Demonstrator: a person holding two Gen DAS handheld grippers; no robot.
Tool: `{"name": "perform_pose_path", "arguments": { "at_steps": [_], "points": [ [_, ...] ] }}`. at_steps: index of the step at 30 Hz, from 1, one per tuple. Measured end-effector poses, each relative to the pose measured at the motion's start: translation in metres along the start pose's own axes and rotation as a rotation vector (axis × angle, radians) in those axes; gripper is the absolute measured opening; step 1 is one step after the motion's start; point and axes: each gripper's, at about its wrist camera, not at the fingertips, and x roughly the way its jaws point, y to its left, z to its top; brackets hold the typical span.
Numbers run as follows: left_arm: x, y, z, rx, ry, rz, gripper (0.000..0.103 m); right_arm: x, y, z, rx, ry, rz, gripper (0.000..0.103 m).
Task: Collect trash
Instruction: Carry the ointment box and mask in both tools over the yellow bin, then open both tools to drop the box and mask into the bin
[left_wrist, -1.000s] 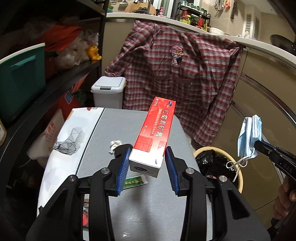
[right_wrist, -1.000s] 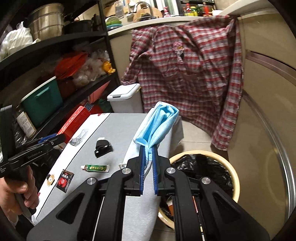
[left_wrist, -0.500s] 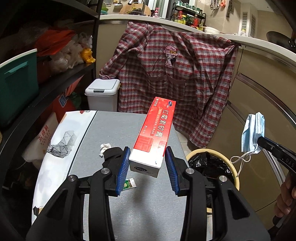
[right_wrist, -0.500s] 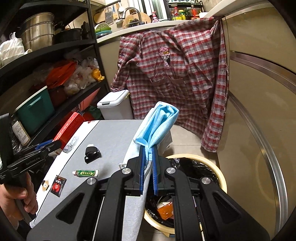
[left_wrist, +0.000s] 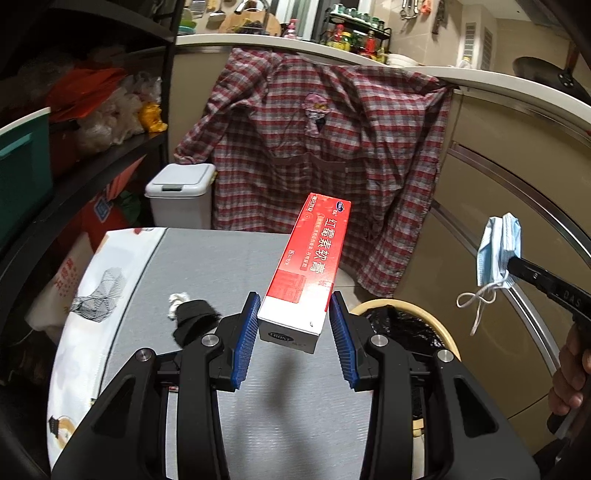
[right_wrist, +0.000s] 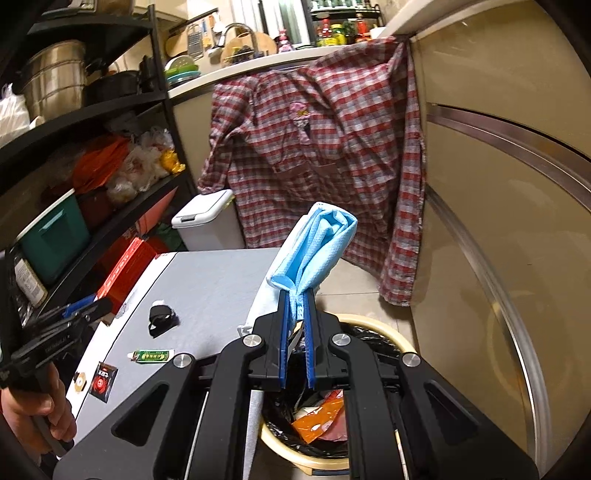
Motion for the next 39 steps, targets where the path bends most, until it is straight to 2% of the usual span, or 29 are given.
{"name": "perform_pose_path", "arguments": {
  "at_steps": [14, 20, 33, 35, 36, 37, 38, 39],
  "points": [
    [0.023, -0.057, -0.013, 0.066, 0.026, -0.090, 0.038, -0.006, -0.029, 0.000, 0.007, 0.029, -0.066, 0.008],
    [0.038, -0.085, -0.023, 0.118, 0.050, -0.125, 0.038, 0.005, -0.036, -0.005, 0.010, 0.069, -0.084, 0.008],
    [0.055, -0.108, -0.025, 0.139, 0.076, -0.153, 0.039, 0.017, -0.043, -0.009, 0.009, 0.098, -0.102, 0.008],
    [0.056, -0.112, -0.025, 0.139, 0.077, -0.163, 0.039, 0.017, -0.043, -0.009, 0.010, 0.098, -0.104, 0.010],
    [0.057, -0.113, -0.024, 0.140, 0.079, -0.170, 0.039, 0.017, -0.044, -0.009, 0.014, 0.096, -0.108, 0.014],
    [0.058, -0.115, -0.024, 0.142, 0.083, -0.178, 0.041, 0.017, -0.045, -0.009, 0.020, 0.094, -0.118, 0.020],
    [0.058, -0.116, -0.024, 0.142, 0.083, -0.184, 0.043, 0.017, -0.047, -0.009, 0.029, 0.093, -0.126, 0.033],
    [0.058, -0.117, -0.024, 0.141, 0.082, -0.187, 0.053, 0.016, -0.049, -0.009, 0.036, 0.091, -0.125, 0.036]
  ]
}}
